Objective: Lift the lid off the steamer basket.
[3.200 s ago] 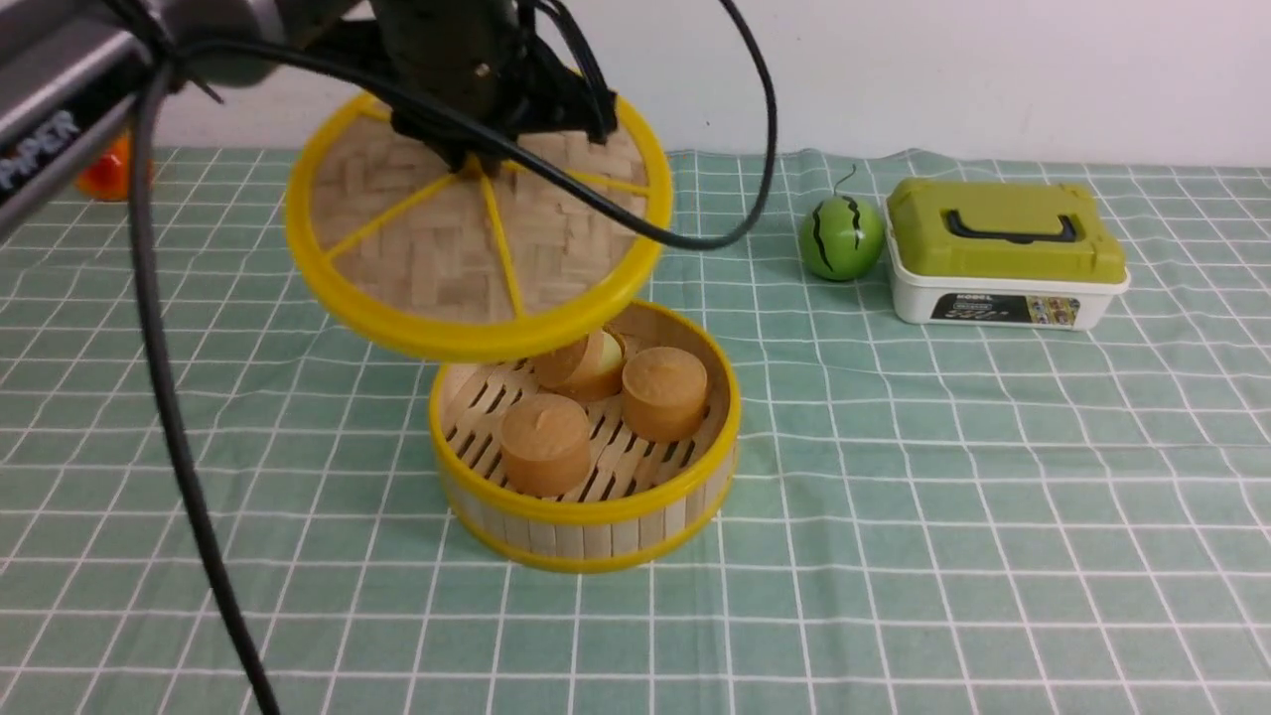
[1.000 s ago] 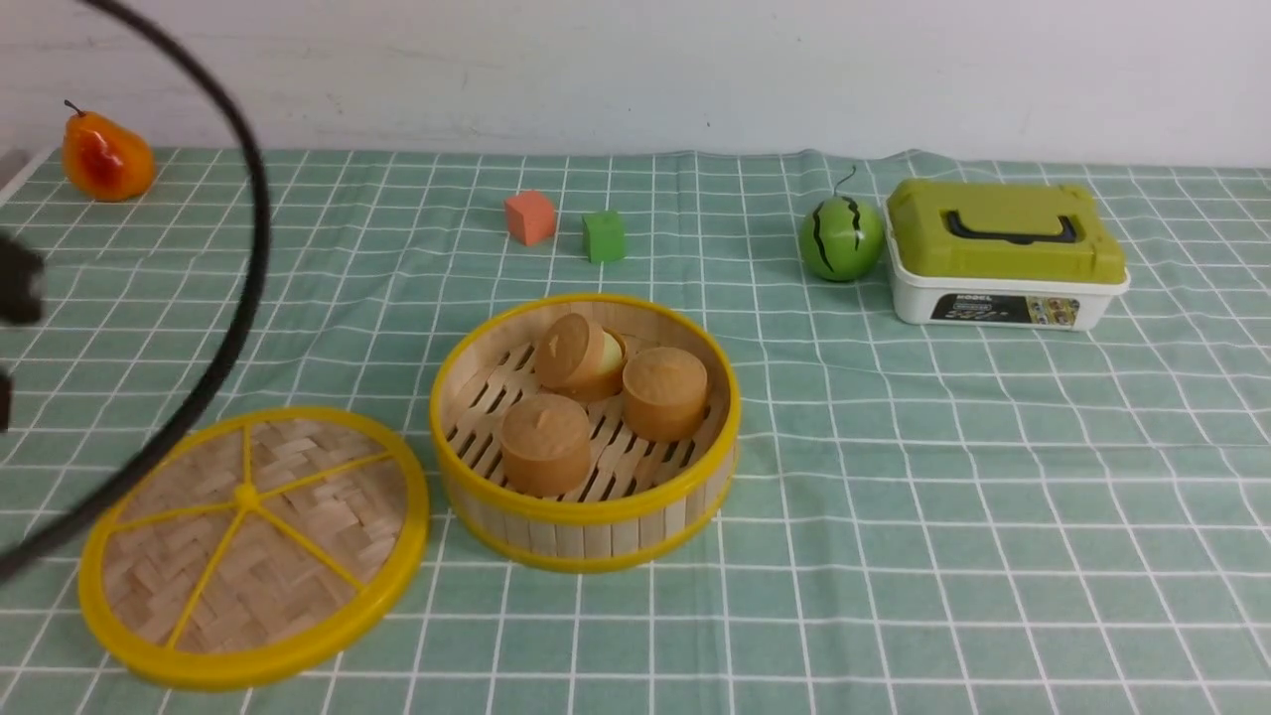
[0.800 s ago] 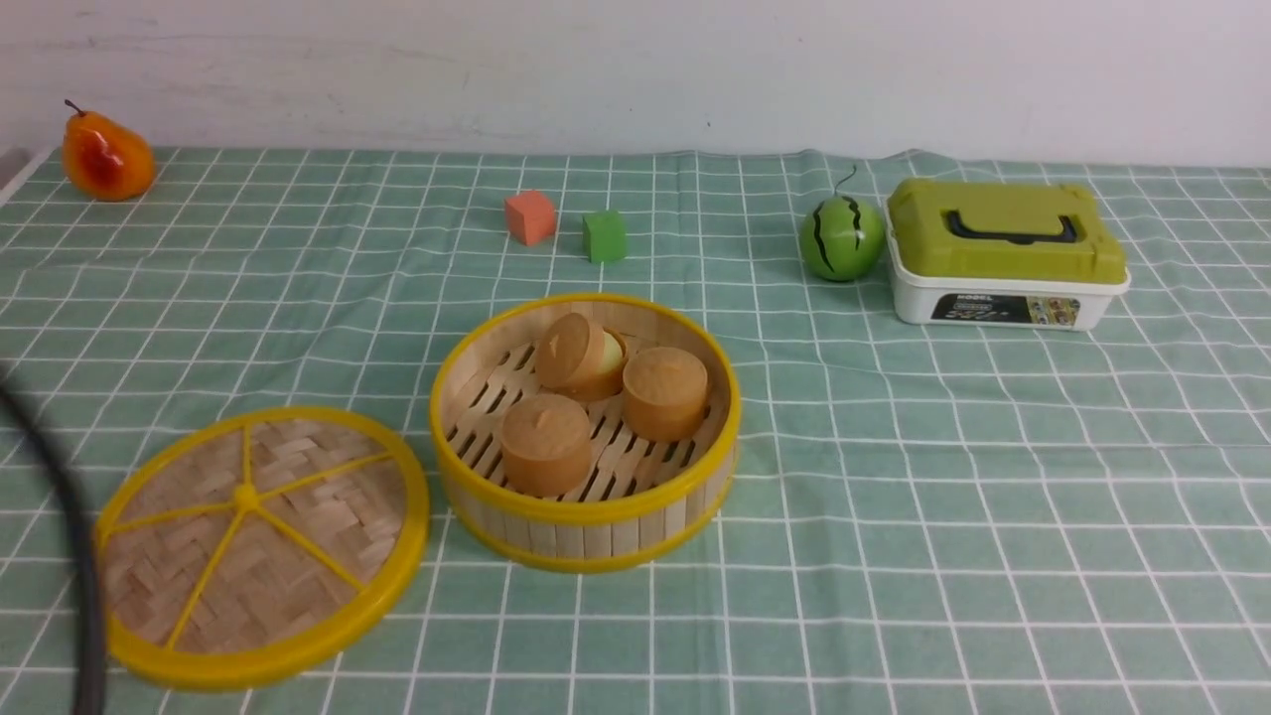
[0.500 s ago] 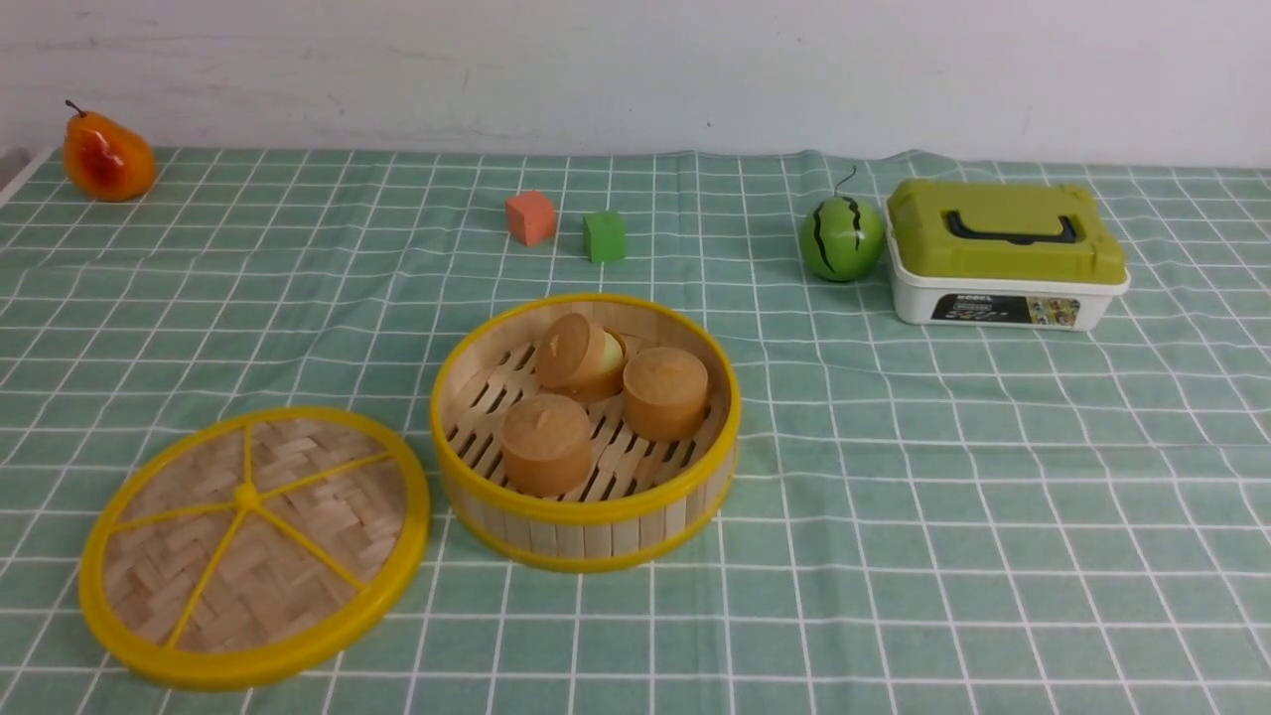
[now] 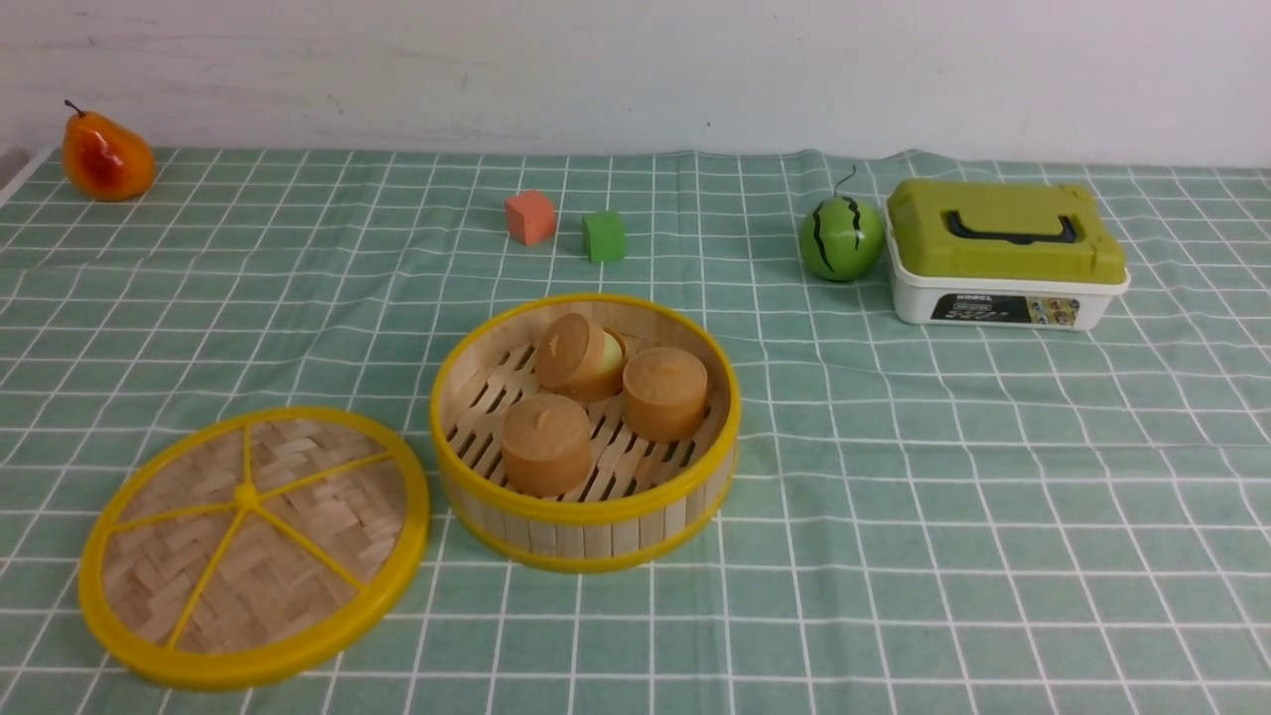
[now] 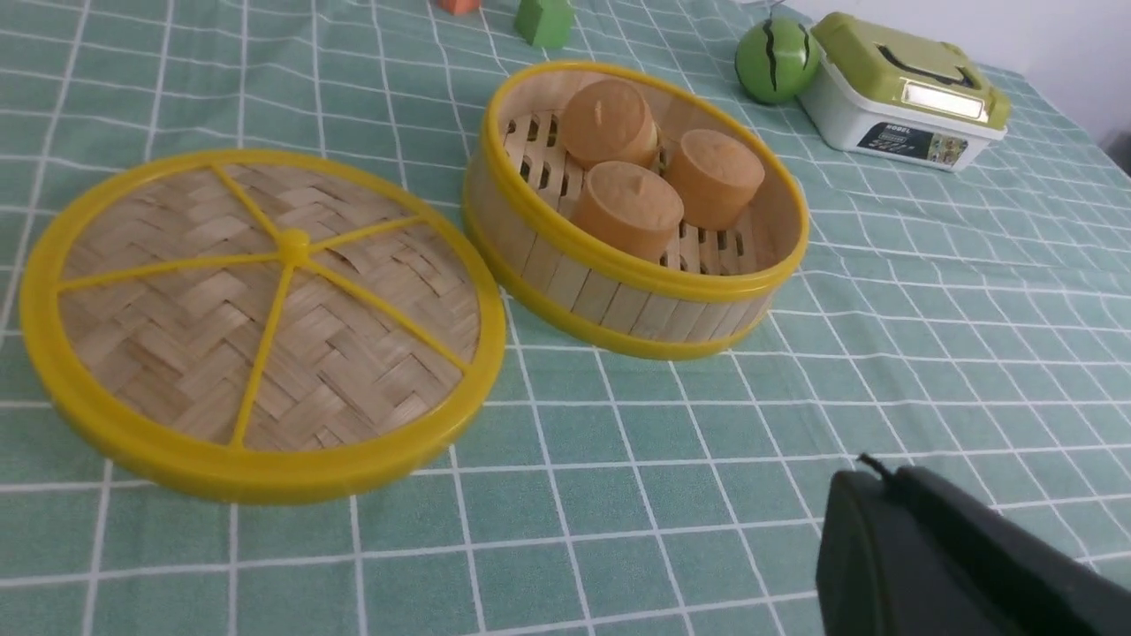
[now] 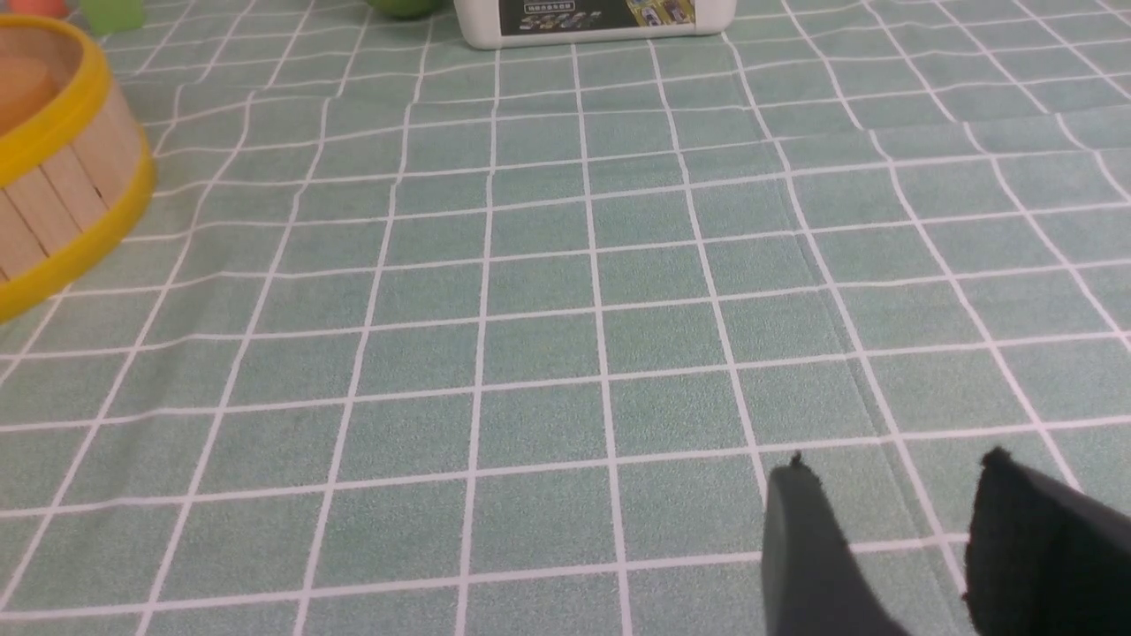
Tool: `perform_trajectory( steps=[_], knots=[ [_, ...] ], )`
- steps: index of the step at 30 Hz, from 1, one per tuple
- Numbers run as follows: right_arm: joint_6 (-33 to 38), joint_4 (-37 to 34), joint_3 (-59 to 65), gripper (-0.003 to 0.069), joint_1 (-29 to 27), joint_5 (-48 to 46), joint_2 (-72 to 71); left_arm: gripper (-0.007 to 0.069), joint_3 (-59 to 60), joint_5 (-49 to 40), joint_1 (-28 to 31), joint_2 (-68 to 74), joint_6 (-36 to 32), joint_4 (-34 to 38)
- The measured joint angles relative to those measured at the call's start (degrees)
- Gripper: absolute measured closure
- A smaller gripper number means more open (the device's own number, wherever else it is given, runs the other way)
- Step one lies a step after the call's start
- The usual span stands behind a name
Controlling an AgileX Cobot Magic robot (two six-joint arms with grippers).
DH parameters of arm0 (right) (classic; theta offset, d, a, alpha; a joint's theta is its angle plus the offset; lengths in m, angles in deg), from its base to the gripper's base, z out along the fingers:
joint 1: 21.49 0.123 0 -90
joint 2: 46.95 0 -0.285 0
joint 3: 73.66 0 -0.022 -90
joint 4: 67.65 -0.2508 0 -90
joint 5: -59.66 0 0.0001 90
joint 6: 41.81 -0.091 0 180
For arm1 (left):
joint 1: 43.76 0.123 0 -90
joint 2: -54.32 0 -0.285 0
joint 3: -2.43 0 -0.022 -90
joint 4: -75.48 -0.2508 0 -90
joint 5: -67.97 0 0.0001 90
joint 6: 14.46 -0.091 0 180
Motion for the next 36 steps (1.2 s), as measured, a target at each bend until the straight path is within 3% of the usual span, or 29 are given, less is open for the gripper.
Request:
perform_trajectory(
  steps=[8, 15, 19, 26, 36],
  knots=[
    [0.0, 0.0, 0.0, 0.0418, 0.0, 0.0, 0.0, 0.0637, 1.14, 3.55, 0.0, 0.0, -0.4, -4.88],
    [0.0, 0.0, 0.0, 0.0418, 0.0, 0.0, 0.0, 0.0636, 14.05, 21.13, 0.0, 0.0, 2.42, -7.93],
    [0.0, 0.0, 0.0, 0.0418, 0.0, 0.0, 0.0, 0.0635, 21.19, 26.43, 0.0, -0.56, 6.67, -12.29],
    [0.0, 0.0, 0.0, 0.0418, 0.0, 0.0, 0.0, 0.0634, 28.67, 27.84, 0.0, -5.74, 14.85, -18.85],
    [0.0, 0.0, 0.0, 0.0418, 0.0, 0.0, 0.0, 0.063, 29.43, 24.36, 0.0, -5.93, 15.67, -19.74]
  ],
)
